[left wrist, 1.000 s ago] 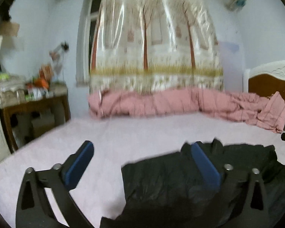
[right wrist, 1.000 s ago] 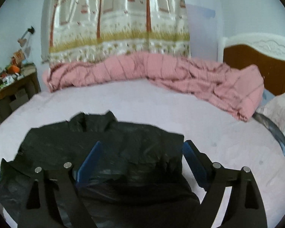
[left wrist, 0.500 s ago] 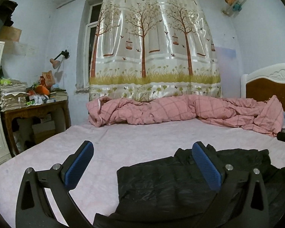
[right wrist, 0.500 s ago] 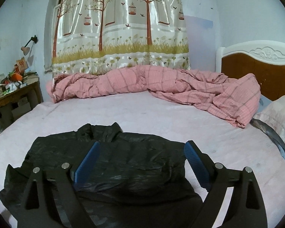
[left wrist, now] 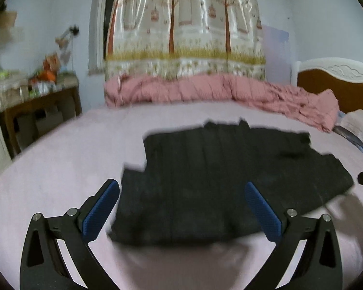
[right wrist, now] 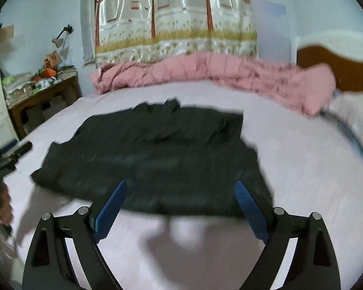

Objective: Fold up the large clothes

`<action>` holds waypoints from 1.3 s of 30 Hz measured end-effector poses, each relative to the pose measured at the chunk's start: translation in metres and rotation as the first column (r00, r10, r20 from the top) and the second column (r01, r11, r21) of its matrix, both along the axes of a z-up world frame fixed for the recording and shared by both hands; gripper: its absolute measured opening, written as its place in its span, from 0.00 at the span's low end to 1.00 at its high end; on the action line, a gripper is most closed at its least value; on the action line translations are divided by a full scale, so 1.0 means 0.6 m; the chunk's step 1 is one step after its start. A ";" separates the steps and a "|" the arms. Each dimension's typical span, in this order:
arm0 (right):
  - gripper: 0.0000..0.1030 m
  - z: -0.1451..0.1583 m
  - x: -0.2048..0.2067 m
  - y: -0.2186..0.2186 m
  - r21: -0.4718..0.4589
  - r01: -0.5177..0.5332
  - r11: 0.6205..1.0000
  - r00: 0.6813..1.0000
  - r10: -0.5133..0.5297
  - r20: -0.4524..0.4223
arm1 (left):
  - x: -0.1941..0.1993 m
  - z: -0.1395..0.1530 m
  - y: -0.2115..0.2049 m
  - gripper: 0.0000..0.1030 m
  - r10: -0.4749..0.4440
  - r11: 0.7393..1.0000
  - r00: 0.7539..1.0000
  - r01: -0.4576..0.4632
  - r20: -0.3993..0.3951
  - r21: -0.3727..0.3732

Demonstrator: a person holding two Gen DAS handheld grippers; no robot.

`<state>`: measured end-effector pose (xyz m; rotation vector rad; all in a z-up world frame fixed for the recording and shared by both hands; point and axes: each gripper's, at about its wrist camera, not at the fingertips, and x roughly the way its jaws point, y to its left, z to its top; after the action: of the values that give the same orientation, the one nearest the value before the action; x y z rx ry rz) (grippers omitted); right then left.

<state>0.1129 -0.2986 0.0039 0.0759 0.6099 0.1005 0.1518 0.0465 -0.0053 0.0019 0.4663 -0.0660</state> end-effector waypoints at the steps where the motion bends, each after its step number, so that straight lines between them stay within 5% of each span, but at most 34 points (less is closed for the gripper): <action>1: 0.89 -0.009 -0.009 0.001 0.022 -0.008 1.000 1.000 0.009 -0.012 | -0.006 -0.012 0.000 1.00 -0.010 1.000 1.000 0.009 -0.029 -0.024; 5: 0.89 -0.050 -0.008 0.006 0.142 -0.044 0.989 0.994 0.057 -0.088 | -0.003 -0.065 0.003 1.00 -0.053 0.988 0.984 0.026 -0.172 -0.155; 9: 0.89 -0.095 0.034 -0.001 0.289 -0.006 0.957 0.984 0.057 -0.170 | 0.031 -0.097 0.014 0.96 -0.114 0.942 0.956 0.018 -0.269 -0.334; 15: 0.87 -0.146 0.097 -0.033 0.384 0.112 0.916 0.975 -0.026 -0.222 | 0.088 -0.117 0.034 0.87 -0.038 0.909 0.948 -0.099 -0.317 -0.405; 17: 0.73 -0.153 0.109 -0.037 0.382 0.136 0.914 0.974 -0.053 -0.220 | 0.097 -0.123 0.035 0.63 -0.011 0.913 0.941 -0.128 -0.337 -0.387; 19: 0.30 -0.151 0.114 -0.036 0.359 0.152 0.921 0.973 -0.076 -0.219 | 0.088 -0.115 0.032 0.22 -0.001 0.922 0.953 -0.116 -0.302 -0.370; 22: 0.10 -0.139 0.106 -0.025 0.349 0.104 0.931 0.981 -0.038 -0.189 | 0.058 -0.098 0.028 0.13 -0.021 0.934 0.970 -0.068 -0.243 -0.349; 25: 0.07 -0.105 0.057 0.004 0.222 0.056 0.973 0.992 -0.029 -0.121 | 0.012 -0.077 0.017 0.13 -0.009 0.962 0.980 -0.045 -0.197 -0.269; 32: 0.07 -0.073 -0.088 0.036 0.150 -0.061 0.987 0.994 0.073 -0.077 | -0.128 -0.070 0.030 0.14 -0.018 0.981 0.991 -0.009 -0.136 -0.196; 35: 0.11 -0.077 -0.133 0.059 0.045 -0.050 0.998 0.997 0.052 -0.057 | -0.166 -0.082 0.023 0.36 0.024 0.995 0.993 -0.035 -0.115 -0.094; 36: 0.15 -0.080 -0.147 0.063 0.016 -0.040 0.999 0.998 0.041 -0.049 | -0.174 -0.085 0.018 0.56 0.051 0.997 0.994 -0.056 -0.097 -0.046; 39: 0.24 -0.087 -0.172 0.080 -0.055 -0.027 0.998 0.999 0.024 -0.041 | -0.200 -0.090 -0.002 0.63 0.058 0.997 0.997 -0.056 -0.044 0.062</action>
<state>0.0099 -0.2507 -0.0484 0.0166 0.6541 0.1069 0.0319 0.0454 -0.0595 0.0471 0.5136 0.0043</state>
